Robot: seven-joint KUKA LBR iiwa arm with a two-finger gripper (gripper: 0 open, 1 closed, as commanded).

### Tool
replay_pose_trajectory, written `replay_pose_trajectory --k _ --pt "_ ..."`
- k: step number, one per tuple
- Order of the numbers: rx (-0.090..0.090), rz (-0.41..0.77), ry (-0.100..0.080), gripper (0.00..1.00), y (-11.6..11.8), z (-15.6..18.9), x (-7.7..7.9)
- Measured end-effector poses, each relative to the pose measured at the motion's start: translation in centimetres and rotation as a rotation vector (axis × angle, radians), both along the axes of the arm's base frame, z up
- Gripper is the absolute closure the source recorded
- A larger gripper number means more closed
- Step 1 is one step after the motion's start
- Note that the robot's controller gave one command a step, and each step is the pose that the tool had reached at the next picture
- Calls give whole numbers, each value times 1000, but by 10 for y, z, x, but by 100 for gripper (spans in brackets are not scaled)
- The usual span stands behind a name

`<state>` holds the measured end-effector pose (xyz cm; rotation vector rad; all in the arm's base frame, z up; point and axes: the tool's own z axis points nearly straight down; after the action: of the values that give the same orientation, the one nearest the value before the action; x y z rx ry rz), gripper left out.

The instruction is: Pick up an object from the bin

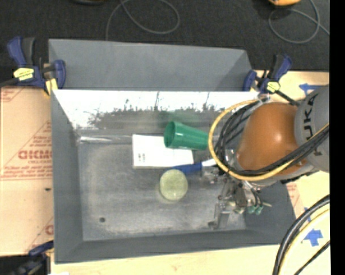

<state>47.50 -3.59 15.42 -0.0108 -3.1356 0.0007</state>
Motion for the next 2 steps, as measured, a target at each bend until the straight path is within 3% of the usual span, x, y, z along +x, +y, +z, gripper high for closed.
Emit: replay_pose_trajectory --k 1,2 --pt "-1 2 -8 0 0 4 2" --pt "-1 132 -13 0 -38 -52 67"
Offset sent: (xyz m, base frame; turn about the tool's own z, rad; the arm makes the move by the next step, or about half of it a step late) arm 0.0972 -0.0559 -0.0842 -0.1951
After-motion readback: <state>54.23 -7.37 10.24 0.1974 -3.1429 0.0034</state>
